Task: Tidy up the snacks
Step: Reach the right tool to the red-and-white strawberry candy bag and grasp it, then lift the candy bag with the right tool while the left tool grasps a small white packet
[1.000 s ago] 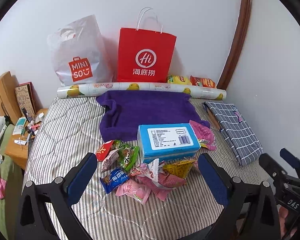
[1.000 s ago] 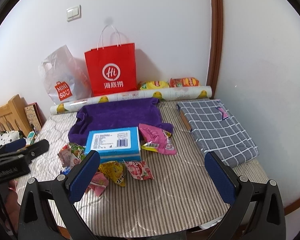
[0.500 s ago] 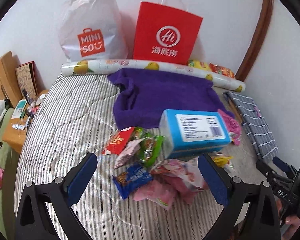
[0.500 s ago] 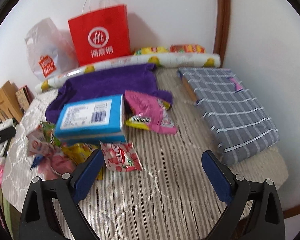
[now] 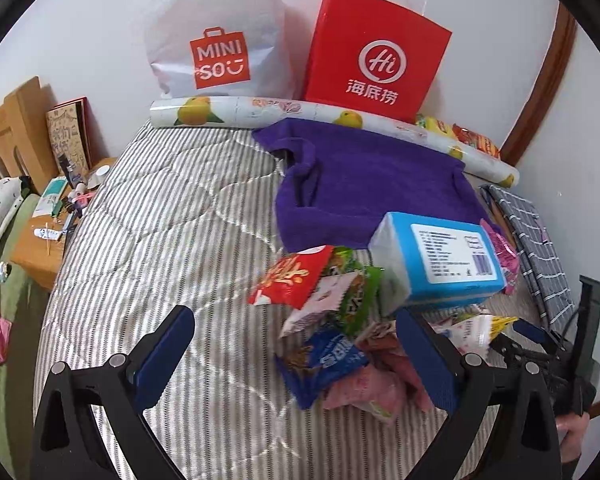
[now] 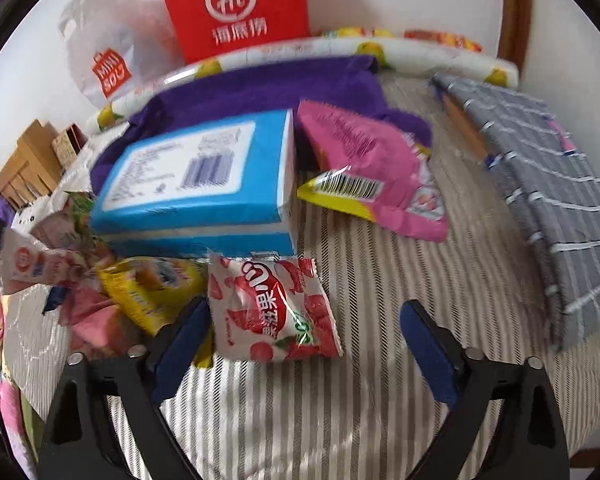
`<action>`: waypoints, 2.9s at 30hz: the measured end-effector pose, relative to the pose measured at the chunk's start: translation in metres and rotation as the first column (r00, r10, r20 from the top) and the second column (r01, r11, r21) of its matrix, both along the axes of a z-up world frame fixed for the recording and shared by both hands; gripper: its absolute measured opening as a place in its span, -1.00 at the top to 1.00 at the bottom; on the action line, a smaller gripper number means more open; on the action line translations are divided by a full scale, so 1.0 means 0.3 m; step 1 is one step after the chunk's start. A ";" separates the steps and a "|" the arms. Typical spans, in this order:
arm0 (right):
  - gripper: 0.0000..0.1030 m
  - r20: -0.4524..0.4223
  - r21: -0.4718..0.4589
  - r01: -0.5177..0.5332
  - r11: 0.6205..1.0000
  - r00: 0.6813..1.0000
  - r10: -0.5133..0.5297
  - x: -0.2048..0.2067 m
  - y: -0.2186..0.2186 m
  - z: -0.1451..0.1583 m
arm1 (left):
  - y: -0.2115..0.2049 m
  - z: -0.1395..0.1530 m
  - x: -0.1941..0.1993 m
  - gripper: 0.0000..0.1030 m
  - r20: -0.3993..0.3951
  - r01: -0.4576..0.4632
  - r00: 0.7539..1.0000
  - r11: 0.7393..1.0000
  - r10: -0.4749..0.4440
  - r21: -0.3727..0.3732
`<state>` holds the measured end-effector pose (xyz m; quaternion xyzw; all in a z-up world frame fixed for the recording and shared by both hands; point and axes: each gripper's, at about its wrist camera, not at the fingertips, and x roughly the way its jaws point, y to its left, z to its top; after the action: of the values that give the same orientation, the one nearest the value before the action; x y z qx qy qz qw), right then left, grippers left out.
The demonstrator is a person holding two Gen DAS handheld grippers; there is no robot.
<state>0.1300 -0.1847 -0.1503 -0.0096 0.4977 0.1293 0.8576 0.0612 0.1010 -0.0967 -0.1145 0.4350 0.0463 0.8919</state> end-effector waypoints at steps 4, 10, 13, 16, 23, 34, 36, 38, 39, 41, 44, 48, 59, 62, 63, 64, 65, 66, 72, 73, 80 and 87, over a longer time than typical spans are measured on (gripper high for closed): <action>-0.64 -0.017 -0.042 -0.028 0.999 0.999 0.027 0.032 0.038 -0.041 | 0.031 -0.024 0.008 -0.96 -0.019 -0.016 1.000 1.000 0.016 -0.014; -0.01 0.049 -0.087 -0.058 0.995 0.997 0.062 0.005 0.050 -0.040 | 0.042 -0.052 0.013 -0.96 -0.031 -0.013 0.999 1.000 0.013 -0.008; 0.02 0.062 -0.083 -0.044 0.996 0.997 0.049 -0.013 0.023 -0.034 | 0.037 -0.058 0.019 -0.95 -0.028 0.004 1.000 1.000 -0.004 -0.015; 0.03 0.072 -0.084 -0.013 0.996 0.997 0.019 -0.033 -0.006 -0.027 | 0.029 -0.060 0.029 -0.95 -0.022 0.016 1.000 1.000 -0.017 -0.007; 0.03 0.080 -0.074 0.059 0.995 0.995 -0.053 -0.084 -0.074 -0.009 | 0.019 -0.105 0.066 -0.84 -0.049 0.041 0.998 0.999 -0.042 -0.020; 0.03 0.058 -0.038 0.111 0.993 0.992 -0.109 -0.111 -0.136 -0.035 | 0.016 -0.207 0.131 0.05 -0.088 0.057 0.994 0.986 -0.071 -0.155; 0.02 0.056 -0.029 0.118 0.993 0.992 -0.117 -0.107 -0.142 -0.038 | 0.008 -0.212 0.141 0.26 -0.093 0.068 0.992 0.984 -0.084 -0.167; 0.02 0.057 -0.029 0.129 0.991 0.990 -0.127 -0.100 -0.144 -0.041 | -0.002 -0.211 0.146 0.43 -0.094 0.084 0.990 0.982 -0.101 -0.172; 0.02 0.057 -0.030 0.131 0.991 0.990 -0.129 -0.098 -0.145 -0.041 | -0.010 -0.208 0.144 0.49 -0.093 0.094 0.990 0.982 -0.110 -0.166; 0.02 0.059 -0.033 0.131 0.991 0.990 -0.129 -0.097 -0.144 -0.039 | -0.018 -0.199 0.138 0.63 -0.086 0.104 0.989 0.983 -0.118 -0.153; 0.02 0.058 -0.038 0.134 0.990 0.990 -0.132 -0.100 -0.143 -0.035 | -0.016 -0.184 0.121 0.65 -0.080 0.113 0.989 0.979 -0.128 -0.170; 0.02 0.066 -0.031 0.142 0.989 0.988 -0.140 -0.119 -0.149 -0.014 | -0.017 -0.152 0.083 0.66 -0.058 0.124 0.989 0.977 -0.136 -0.174; 0.02 0.126 0.001 0.136 0.991 0.983 -0.135 -0.212 -0.150 0.097 | -0.054 -0.017 -0.038 0.66 0.014 0.149 0.989 0.980 -0.148 -0.129; 0.02 0.133 0.021 0.132 0.991 0.982 -0.133 -0.235 -0.156 0.132 | -0.074 0.016 -0.066 0.66 0.030 0.156 0.988 0.980 -0.154 -0.121; 0.02 0.140 0.025 0.126 0.992 0.982 -0.129 -0.244 -0.156 0.148 | -0.080 0.028 -0.074 0.66 0.036 0.158 0.987 0.980 -0.155 -0.121; 0.02 0.148 0.025 0.122 0.992 0.981 -0.124 -0.252 -0.155 0.164 | -0.085 0.037 -0.080 0.66 0.041 0.161 0.987 0.979 -0.157 -0.122; 0.02 0.154 0.023 0.121 0.992 0.980 -0.123 -0.257 -0.152 0.179 | -0.089 0.046 -0.086 0.66 0.047 0.163 0.986 0.978 -0.158 -0.126; 0.02 0.161 0.020 0.124 0.992 0.979 -0.126 -0.262 -0.148 0.199 | -0.092 0.057 -0.091 0.66 0.052 0.164 0.986 0.978 -0.159 -0.131; 0.02 0.209 0.049 0.112 0.993 0.971 -0.120 -0.275 -0.124 0.289 | -0.109 0.112 -0.114 0.66 0.073 0.174 0.984 0.977 -0.165 -0.124; 0.02 0.217 0.053 0.105 0.993 0.970 -0.114 -0.276 -0.117 0.302 | -0.112 0.117 -0.115 0.66 0.075 0.173 0.983 0.977 -0.165 -0.122; 0.02 0.237 0.088 0.081 0.993 0.966 -0.100 -0.270 -0.087 0.352 | -0.115 0.168 -0.125 0.66 0.097 0.177 0.981 0.978 -0.167 -0.108; 0.02 0.253 0.083 0.068 0.994 0.964 -0.087 -0.248 -0.062 0.392 | -0.110 0.200 -0.114 0.66 0.107 0.174 0.981 0.979 -0.163 -0.104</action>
<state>0.0555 -0.2033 -0.0326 0.0246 0.3778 0.1117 0.9188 0.0268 0.0680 -0.0368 -0.1297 0.4006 -0.0599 0.9050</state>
